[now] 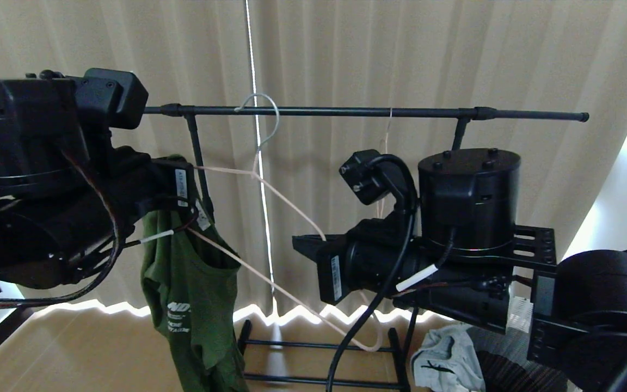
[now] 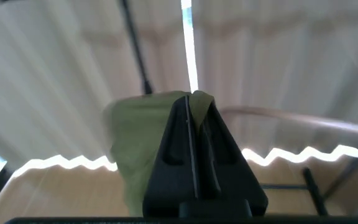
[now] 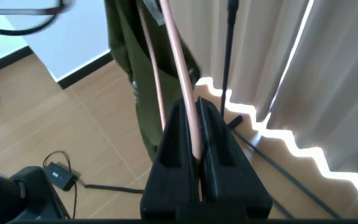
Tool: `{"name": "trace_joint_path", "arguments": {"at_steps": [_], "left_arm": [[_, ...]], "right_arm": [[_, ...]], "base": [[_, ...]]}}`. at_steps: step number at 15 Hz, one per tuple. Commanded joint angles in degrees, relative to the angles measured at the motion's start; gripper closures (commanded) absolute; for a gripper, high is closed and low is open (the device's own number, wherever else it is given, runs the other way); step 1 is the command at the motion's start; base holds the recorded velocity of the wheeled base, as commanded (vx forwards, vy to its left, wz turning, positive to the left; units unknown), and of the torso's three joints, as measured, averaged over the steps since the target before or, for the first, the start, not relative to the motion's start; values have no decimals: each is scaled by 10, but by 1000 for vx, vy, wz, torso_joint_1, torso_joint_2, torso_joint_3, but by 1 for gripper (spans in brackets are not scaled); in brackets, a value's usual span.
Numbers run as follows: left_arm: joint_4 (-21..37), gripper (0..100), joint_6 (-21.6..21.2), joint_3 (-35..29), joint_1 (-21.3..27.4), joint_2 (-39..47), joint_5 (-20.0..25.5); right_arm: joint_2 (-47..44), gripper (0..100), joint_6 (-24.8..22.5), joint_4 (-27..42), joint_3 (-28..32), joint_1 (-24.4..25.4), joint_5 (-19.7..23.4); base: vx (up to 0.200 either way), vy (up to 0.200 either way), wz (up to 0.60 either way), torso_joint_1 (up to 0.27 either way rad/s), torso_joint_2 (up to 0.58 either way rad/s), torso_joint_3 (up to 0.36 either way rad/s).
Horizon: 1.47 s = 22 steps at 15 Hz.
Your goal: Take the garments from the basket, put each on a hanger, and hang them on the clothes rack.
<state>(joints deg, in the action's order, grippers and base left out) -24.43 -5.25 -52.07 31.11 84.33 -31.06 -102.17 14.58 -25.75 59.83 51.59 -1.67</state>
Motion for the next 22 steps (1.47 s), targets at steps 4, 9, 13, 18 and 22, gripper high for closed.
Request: {"name": "trace_joint_path", "arguments": {"at_steps": [4,9,13,18,22], "left_arm": [[0,100,-17,32,42,-44,21],[-1,100,-56,32,-35,-40,27],[-3,100,-56,21,-101,-29,136],[-3,100,-56,10,-121,6,139],[-2,100,-57,-2,-93,8,143]], "right_arm": [[-22,100,0,0,3,0,1],[13,100,-2,3,-42,-8,0],[43,100,-3,5,-66,-8,2],[83,100,-3,3,-90,-6,2],[79,100,-4,0,-86,-5,40]], "base": [[0,0,0,0,0,0],[0,0,0,0,0,0],[0,0,0,0,0,0],[0,0,0,0,0,0],[0,0,0,0,0,0]]}}
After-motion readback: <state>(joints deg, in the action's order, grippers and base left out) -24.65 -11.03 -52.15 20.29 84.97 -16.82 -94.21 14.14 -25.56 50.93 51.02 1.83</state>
